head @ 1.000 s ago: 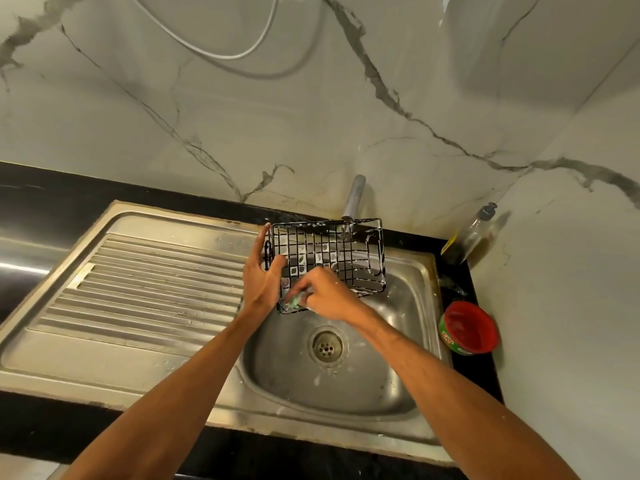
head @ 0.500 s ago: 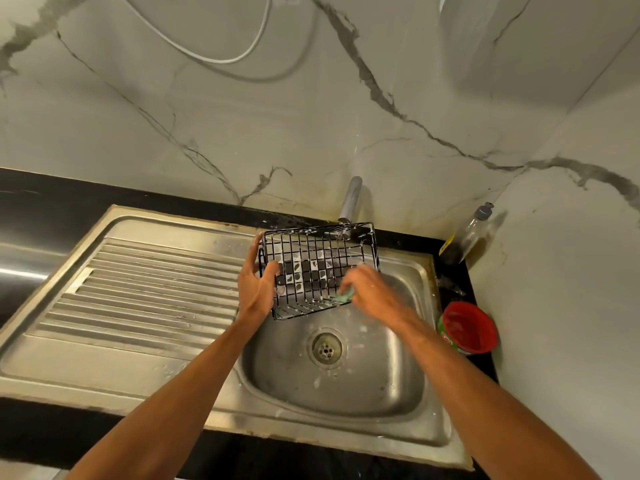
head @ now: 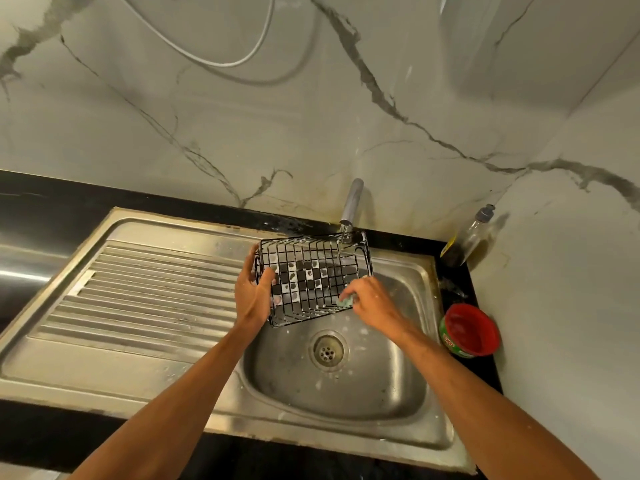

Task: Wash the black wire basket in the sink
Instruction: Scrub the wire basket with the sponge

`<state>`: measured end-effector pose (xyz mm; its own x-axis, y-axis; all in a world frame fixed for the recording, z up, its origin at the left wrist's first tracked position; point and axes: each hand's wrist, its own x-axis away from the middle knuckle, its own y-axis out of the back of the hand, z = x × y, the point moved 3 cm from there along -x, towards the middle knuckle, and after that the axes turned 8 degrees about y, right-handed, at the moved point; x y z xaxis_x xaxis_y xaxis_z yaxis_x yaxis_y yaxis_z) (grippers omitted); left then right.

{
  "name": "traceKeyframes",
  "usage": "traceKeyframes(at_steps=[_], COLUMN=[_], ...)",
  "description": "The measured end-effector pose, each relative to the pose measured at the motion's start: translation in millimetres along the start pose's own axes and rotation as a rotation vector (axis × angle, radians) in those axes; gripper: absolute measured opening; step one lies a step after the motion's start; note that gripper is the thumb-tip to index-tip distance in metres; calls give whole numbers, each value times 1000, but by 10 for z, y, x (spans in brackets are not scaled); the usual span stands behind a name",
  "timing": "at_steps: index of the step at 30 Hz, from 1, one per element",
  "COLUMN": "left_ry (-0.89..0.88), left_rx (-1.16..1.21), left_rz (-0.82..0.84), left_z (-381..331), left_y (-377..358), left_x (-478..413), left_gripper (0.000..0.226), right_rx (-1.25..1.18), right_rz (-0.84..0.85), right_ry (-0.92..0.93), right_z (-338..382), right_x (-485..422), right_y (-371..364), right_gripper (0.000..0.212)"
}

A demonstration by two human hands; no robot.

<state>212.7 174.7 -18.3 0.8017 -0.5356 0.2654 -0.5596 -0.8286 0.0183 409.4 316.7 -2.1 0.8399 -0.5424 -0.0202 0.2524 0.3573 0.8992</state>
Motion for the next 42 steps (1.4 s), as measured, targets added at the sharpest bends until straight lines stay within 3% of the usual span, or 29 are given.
traceKeyframes(at_steps=[3, 6, 10, 13, 16, 18, 21, 24, 27, 29, 31, 34, 37, 42], left_ry=[31, 70, 280, 432, 594, 700, 815, 842, 721, 434, -3, -431, -514, -518], left_rx=[0, 4, 124, 205, 171, 101, 54, -3, -329, -648, -882, -928, -1036, -1004], left_rz=[2, 5, 54, 100, 239, 300, 399, 427, 319, 175, 103, 295, 498, 439], left_z=[1, 87, 214, 228, 222, 186, 128, 160, 148, 1, -233, -503, -492, -361], left_y=[-24, -43, -17, 17, 10, 1, -12, 2, 84, 128, 33, -287, -588, -757], left_x=[54, 26, 0, -10, 0, 10, 45, -1, -66, -106, -85, 50, 98, 19], left_gripper=[63, 59, 50, 31, 50, 49, 58, 87, 109, 105, 85, 44, 25, 25], right_rx=[-125, -242, -325, -199, -28, 29, -13, -80, -128, -157, -175, -210, -241, -231], right_rz=[-15, 62, -195, -207, -316, -396, -475, -520, -473, -406, -360, -320, -343, -377], right_ry=[-86, -29, -70, 72, 187, 211, 226, 138, 47, 20, 9, 9, 10, 67], right_z=[-28, 138, 102, 189, 282, 274, 307, 294, 221, 169, 117, 100, 109, 141], right_x=[-90, -139, -98, 82, 165, 131, -6, -176, -309, -366, -401, -426, -441, -374], right_y=[4, 10, 79, -36, -147, -123, 20, 110, 154, 178, 192, 197, 253, 355], right_gripper=[21, 21, 32, 37, 36, 37, 27, 21, 19, 19, 20, 18, 19, 24])
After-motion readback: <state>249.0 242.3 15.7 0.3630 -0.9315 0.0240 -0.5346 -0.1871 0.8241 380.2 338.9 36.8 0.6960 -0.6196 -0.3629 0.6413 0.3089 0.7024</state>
